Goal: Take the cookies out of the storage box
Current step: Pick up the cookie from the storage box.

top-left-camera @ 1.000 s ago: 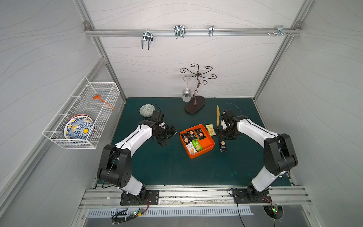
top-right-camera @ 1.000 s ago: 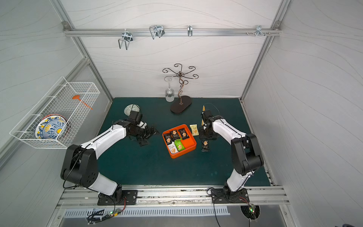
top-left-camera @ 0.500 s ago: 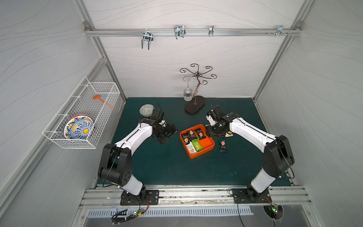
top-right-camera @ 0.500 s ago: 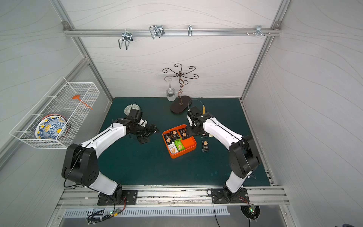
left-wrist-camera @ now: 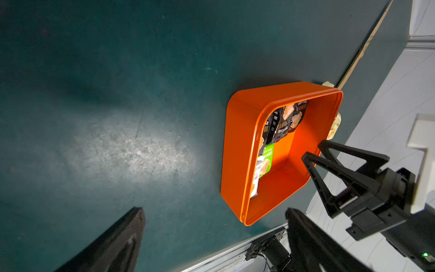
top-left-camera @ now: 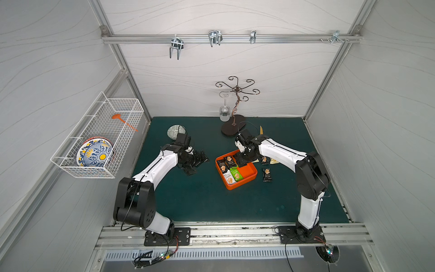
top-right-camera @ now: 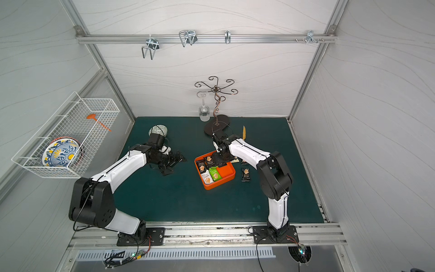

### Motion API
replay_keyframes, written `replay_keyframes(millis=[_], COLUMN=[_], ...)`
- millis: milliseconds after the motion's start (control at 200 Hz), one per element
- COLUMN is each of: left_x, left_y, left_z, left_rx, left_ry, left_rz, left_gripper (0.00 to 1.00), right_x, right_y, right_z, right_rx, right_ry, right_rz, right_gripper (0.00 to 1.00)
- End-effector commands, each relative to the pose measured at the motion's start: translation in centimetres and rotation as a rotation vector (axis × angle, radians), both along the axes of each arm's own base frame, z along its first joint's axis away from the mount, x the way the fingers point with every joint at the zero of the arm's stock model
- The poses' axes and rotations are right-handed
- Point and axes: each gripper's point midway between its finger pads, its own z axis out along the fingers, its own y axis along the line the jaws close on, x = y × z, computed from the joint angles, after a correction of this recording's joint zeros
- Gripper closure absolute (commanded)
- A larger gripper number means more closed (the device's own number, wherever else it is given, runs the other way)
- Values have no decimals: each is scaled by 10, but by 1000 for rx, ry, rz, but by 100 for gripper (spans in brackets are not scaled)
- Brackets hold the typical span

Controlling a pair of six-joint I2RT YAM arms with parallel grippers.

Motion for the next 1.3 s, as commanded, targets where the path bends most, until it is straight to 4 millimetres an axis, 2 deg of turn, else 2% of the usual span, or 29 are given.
replay_keyframes(millis=[0,315,605,1020,1295], left_x=[-5,-15,-21,-20,-22], left_y=[5,15,19,21,22], left_z=[6,3,4,5,5], left_rx=[14,24,29,27,29], left_ry=[-19,-4,-2,-5,-5], left_rz=[-8,-1,7,12,16], left_gripper=[2,2,2,2,2], right_x=[6,26,37,37,36], right_y=[-3,4,0,0,2], right_z=[-7,-25,-40,-60,-67], right_rx=[-54,-107,-176,-198,-190], right_ry=[-2,-7,-14,36,60], right_rz=[-40,-43,-62,-64,-62], right_gripper=[37,35,34,36,42])
